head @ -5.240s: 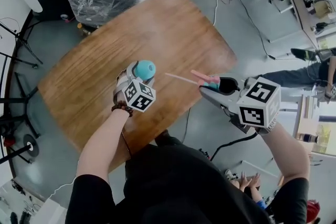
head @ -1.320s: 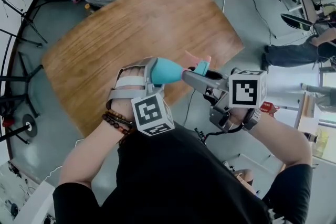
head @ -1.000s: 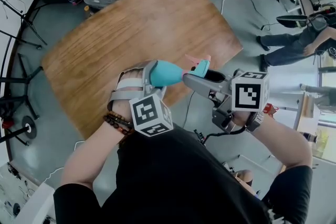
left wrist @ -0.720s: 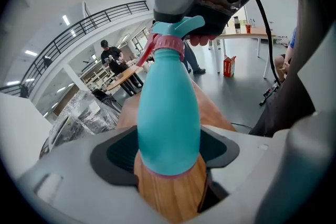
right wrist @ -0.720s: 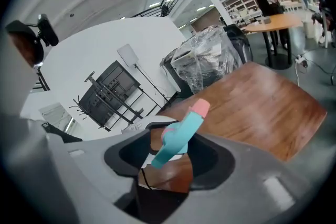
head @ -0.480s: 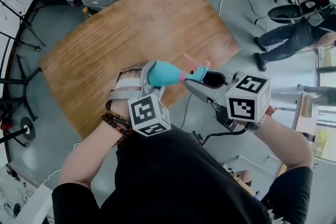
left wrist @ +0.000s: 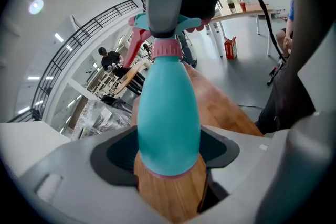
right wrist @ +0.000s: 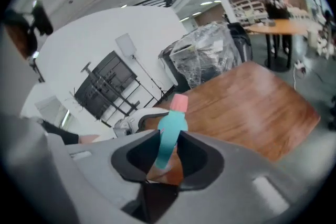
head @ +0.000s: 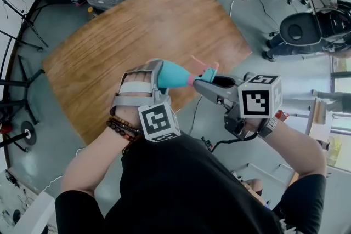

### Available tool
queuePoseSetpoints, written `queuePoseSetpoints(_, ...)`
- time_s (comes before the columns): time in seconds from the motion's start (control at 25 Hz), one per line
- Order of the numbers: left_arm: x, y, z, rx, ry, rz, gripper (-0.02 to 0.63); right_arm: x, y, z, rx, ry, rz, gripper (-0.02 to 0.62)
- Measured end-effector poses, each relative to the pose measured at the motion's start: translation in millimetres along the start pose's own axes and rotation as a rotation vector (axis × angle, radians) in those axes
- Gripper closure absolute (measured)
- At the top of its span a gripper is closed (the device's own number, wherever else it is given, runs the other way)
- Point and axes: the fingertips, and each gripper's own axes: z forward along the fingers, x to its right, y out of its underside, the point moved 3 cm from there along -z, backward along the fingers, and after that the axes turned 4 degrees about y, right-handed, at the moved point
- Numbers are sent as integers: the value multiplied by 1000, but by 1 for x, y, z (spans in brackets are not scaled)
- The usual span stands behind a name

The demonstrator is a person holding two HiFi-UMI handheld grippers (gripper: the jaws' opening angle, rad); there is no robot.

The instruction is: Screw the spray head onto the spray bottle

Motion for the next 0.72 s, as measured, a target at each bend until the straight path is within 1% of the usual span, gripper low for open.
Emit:
queuePoseSetpoints(0.12,0,3,4,-32,-15,2,233,7,4,2,33,-9,249,500)
queuePoseSetpoints(0.16,2,3,5,-26,-5,-13,233,7,6,3,48,-18,303,500)
queuePoseSetpoints(0.2,4,2,6,-11,10,-35,232,7,7,3,60,-21,333,500)
queuePoseSetpoints(0.24,6,0,7,10,25,-60,232,6,6,3,69,-22,340,500)
queuePoseSetpoints(0.32,6,-3,7,54,42,-103,232,5,4,1,71,-18,310,499)
queuePoseSetpoints(0.36,5,-4,6,76,45,-123,233,4,3,0,67,-16,289,485)
queuePoseSetpoints(0.44,5,-6,5,118,43,-156,232,2,2,-3,56,-7,237,438)
queuePoseSetpoints(0.56,5,-8,4,164,44,-196,232,-4,-4,-12,37,26,134,411)
queuePoseSetpoints(0.72,5,-6,7,211,83,-267,232,-9,-7,-16,44,-21,115,399)
